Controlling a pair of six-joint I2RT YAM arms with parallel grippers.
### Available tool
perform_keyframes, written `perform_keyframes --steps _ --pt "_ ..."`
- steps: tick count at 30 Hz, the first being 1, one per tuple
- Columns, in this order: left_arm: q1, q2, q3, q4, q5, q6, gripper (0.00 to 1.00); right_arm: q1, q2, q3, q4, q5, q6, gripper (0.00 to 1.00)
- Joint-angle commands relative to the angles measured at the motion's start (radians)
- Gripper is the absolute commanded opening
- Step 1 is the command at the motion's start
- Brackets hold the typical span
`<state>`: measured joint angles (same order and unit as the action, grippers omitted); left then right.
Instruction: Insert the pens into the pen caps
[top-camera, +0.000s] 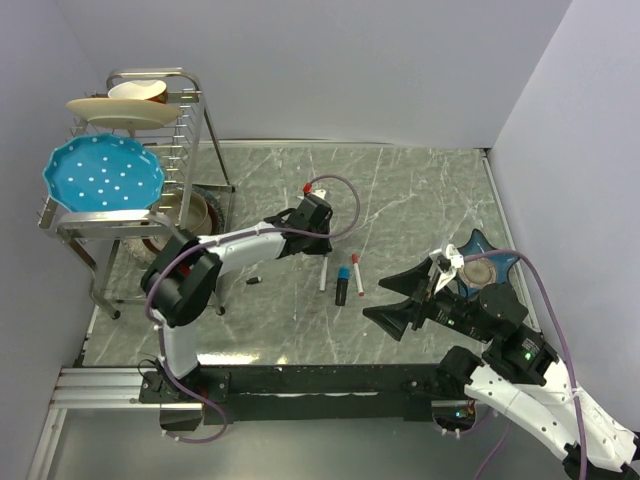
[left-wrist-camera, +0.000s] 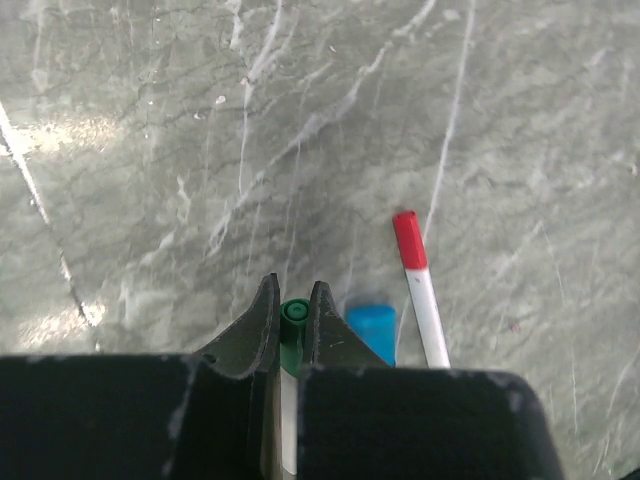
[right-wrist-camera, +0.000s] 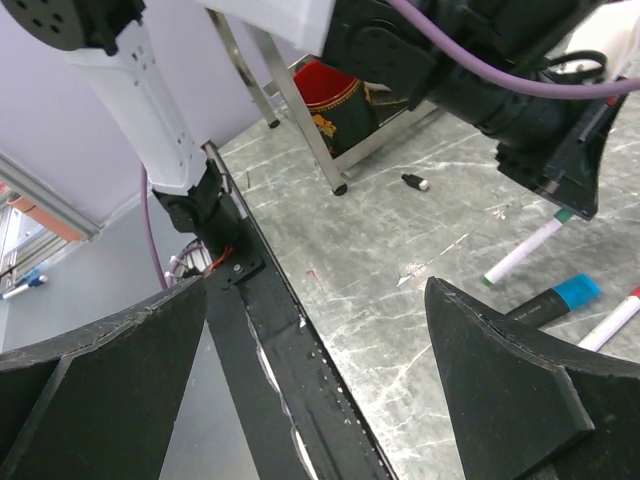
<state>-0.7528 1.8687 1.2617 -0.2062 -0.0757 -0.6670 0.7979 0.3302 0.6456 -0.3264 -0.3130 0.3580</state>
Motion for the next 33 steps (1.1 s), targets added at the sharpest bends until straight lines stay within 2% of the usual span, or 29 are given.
perform_keyframes --steps 1,2,5,9,10,11,14,15,19,20,27,29,33 --pt "0.009 0.049 0.064 0.001 0.020 -0.051 0.06 -0.002 -0.010 0.006 0.007 0.026 -0.014 0.97" --pt "0.009 0.055 0.067 -0.002 0.016 -0.065 0.07 -0.002 -0.013 0.006 0.001 0.031 -0.014 0.97" --pt "0.012 0.073 0.071 -0.016 -0.009 -0.083 0.24 0.000 -0.023 0.008 -0.005 0.048 -0.017 0.97" --pt "0.012 0.072 0.102 -0.042 -0.048 -0.103 0.32 -0.002 -0.037 0.012 -0.013 0.063 -0.017 0.97" --pt "0.012 0.069 0.110 -0.058 -0.064 -0.109 0.37 -0.002 -0.039 0.015 -0.020 0.064 -0.019 0.97" --pt "0.012 0.061 0.126 -0.068 -0.097 -0.126 0.51 -0.002 -0.042 0.022 -0.023 0.071 -0.019 0.97" --pt "0.012 0.049 0.180 -0.122 -0.169 -0.158 0.62 -0.002 -0.048 0.032 -0.037 0.078 -0.016 0.97" --pt "0.013 0.052 0.201 -0.140 -0.241 -0.173 0.64 -0.002 -0.049 0.034 -0.040 0.080 -0.016 0.97" --pt "0.018 0.119 0.368 -0.321 -0.448 -0.316 0.62 -0.002 -0.066 0.035 -0.037 0.086 -0.010 0.97" --pt "0.020 0.156 0.437 -0.382 -0.472 -0.327 0.61 -0.002 -0.068 0.034 -0.036 0.087 -0.008 0.97" --pt "0.036 0.335 0.726 -0.528 -0.588 -0.335 0.64 -0.002 -0.053 0.037 -0.052 0.101 -0.005 0.97" --pt "0.052 0.386 0.792 -0.548 -0.628 -0.359 0.62 0.000 -0.053 0.046 -0.068 0.107 -0.007 0.97" --pt "0.087 0.431 0.815 -0.472 -0.596 -0.342 0.61 -0.002 -0.060 0.057 -0.089 0.111 -0.004 0.97"
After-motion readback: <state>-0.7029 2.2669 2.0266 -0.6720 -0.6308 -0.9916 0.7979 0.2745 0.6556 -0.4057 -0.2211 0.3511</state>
